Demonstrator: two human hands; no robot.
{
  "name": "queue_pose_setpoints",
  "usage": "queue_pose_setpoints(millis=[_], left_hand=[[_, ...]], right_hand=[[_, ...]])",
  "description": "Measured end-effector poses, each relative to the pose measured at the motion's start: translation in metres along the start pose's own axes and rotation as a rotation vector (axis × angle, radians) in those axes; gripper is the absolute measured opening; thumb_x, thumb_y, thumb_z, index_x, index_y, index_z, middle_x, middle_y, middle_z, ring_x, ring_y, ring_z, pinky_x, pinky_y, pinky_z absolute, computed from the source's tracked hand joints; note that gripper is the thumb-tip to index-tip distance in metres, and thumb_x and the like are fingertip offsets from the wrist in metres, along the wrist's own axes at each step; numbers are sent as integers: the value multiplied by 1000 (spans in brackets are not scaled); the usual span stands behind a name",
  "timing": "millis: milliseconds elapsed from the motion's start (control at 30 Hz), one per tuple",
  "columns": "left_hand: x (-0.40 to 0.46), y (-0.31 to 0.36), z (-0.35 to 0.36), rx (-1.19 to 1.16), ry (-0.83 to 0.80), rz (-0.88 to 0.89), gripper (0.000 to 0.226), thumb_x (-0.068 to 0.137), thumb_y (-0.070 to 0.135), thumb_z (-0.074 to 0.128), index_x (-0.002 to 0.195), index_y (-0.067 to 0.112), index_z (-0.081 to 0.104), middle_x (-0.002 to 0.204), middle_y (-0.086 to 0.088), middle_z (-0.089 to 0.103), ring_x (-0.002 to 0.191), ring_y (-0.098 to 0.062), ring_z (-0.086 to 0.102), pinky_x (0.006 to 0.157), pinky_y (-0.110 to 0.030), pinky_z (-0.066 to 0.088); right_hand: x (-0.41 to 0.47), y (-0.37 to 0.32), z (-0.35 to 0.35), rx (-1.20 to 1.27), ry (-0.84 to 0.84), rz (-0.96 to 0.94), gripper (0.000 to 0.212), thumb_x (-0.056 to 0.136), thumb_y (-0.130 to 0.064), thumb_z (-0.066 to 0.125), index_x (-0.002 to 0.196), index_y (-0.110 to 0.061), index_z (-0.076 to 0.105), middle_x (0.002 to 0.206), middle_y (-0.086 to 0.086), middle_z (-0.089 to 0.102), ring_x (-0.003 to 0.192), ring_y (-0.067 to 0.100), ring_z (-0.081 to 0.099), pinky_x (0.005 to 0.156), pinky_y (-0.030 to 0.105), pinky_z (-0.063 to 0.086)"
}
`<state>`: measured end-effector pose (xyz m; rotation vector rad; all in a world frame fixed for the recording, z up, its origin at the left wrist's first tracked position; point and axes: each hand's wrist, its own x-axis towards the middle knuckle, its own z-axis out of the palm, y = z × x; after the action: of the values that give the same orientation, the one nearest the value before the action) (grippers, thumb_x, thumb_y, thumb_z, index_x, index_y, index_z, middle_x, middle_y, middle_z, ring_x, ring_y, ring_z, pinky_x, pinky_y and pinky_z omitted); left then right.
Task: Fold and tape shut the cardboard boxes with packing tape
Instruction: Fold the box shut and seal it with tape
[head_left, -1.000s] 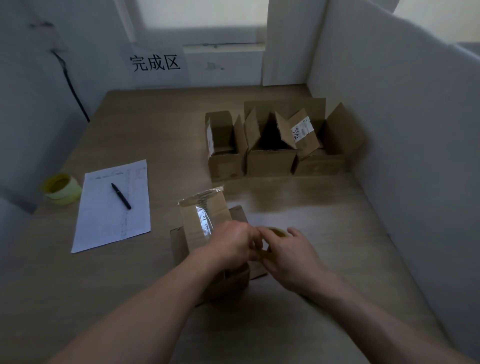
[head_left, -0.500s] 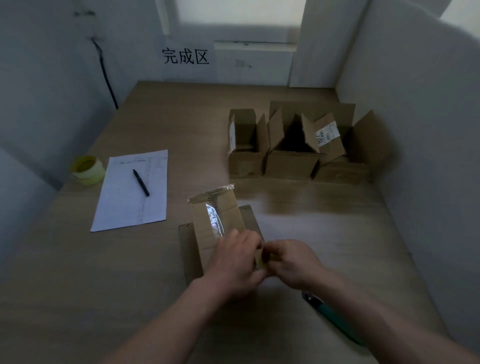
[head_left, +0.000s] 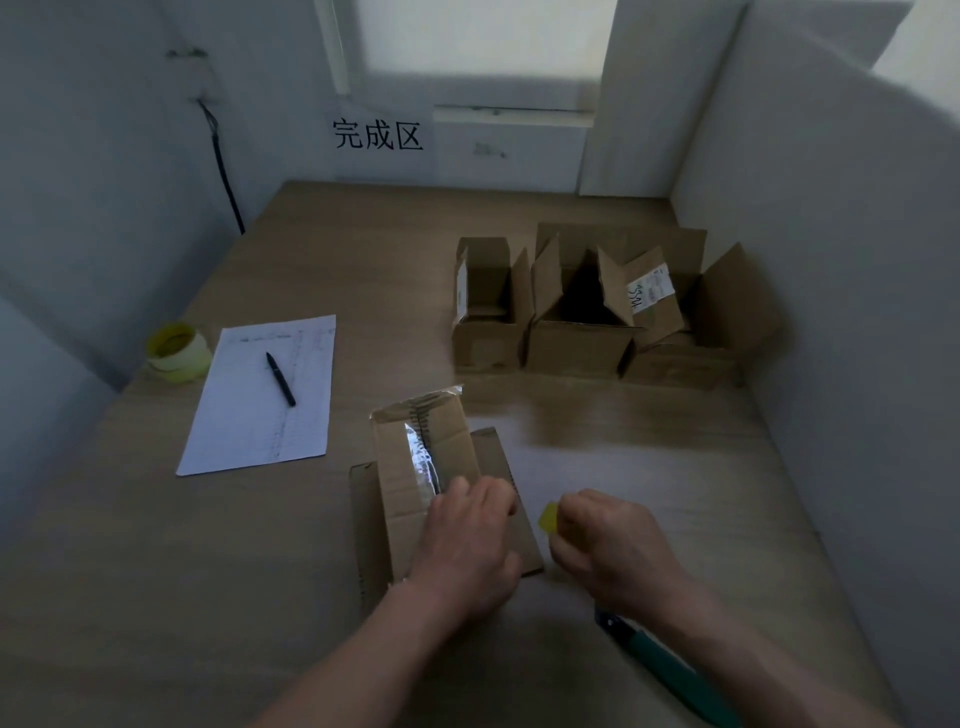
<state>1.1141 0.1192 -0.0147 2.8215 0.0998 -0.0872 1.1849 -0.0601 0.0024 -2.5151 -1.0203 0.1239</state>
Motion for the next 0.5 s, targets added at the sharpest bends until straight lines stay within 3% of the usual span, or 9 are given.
queue_pose_setpoints(millis=[133,200,267,333,400,433,500], left_hand=[[0,1,-1,51,9,13,31,68,36,46,93,33,28,98,7,40,84,-14,24,71,-32,23],[-2,4,-3,75,6,31,29,70,33,44,96,29,36,100,5,43,85,-16,27,71,-33,26],[-5,7,-6,103,-5,45,28,70,30,42,98,27,40,100,3,46,87,-20,34,73,-35,32],[-10,10,-8,120,-6,80,28,70,27,43,98,27,42,99,3,47,87,-21,35,73,-36,34],[-16,10,-7,134,-21,142,28,69,23,45,97,27,42,96,4,47,85,-19,33,71,-34,34],[-19,9,-7,142,-27,175,28,69,21,45,96,27,43,96,4,48,85,-19,34,71,-34,34],[-23,9,-8,130,-4,239,26,70,22,45,96,25,46,95,3,50,86,-21,39,71,-35,35]], right_hand=[[-23,2,5,122,127,47,31,66,-26,66,62,-31,36,61,-14,38,53,7,36,48,21,26],[-30,6,7,178,152,151,38,61,-22,66,59,-33,30,58,-14,36,53,10,37,49,25,27],[-42,8,10,202,129,243,40,61,-19,69,57,-35,32,56,-15,38,54,14,42,51,28,31],[-58,9,13,173,104,264,36,64,-15,77,61,-37,49,62,-18,47,57,16,52,55,26,38],[-74,8,17,145,30,306,32,68,-17,78,91,-38,71,84,-17,66,77,15,67,68,28,51],[-82,7,20,124,-23,339,45,71,-20,76,110,-42,70,99,-17,70,90,11,69,78,27,53],[-95,7,28,27,-123,383,59,78,-29,69,131,-51,55,123,-21,65,111,4,62,92,23,47]])
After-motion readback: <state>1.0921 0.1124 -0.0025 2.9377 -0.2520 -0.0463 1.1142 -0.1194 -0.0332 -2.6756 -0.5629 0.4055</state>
